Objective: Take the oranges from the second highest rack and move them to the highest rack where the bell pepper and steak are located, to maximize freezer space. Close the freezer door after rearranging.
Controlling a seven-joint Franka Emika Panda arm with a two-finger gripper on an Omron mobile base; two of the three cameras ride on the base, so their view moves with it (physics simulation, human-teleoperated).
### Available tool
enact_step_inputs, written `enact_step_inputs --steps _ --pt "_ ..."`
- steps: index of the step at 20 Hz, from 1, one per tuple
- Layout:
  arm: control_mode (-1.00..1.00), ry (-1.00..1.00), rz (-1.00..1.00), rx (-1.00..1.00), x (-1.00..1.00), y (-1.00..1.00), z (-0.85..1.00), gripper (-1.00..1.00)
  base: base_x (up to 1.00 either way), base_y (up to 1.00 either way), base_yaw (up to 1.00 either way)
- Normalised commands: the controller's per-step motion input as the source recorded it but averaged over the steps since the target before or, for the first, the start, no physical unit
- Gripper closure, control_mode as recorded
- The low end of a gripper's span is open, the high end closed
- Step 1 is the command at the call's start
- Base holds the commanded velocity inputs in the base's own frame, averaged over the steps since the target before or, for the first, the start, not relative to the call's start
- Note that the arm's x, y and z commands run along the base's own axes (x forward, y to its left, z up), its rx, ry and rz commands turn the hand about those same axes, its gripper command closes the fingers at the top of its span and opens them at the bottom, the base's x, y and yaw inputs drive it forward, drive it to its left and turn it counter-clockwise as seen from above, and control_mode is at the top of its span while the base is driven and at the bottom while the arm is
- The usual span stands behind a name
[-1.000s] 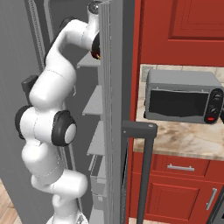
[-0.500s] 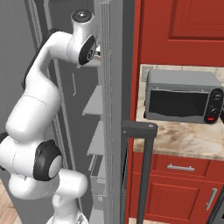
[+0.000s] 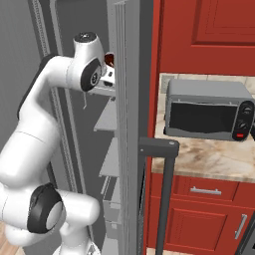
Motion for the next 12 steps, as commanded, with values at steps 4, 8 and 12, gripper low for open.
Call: enact_step_inputs --steps 4,8,12 --pt "-1.0 0.36 0.0 0.0 0.26 0.0 -0.46 -1.0 0.0 0.0 0.0" --pt "-1.0 0.17 0.03 0.0 0.49 0.0 -0.6 -1.0 0.0 0.0 0.0" --pt "-1.0 0.0 0.02 0.0 0.24 -0.03 -0.52 -1.0 0.0 0.0 0.0"
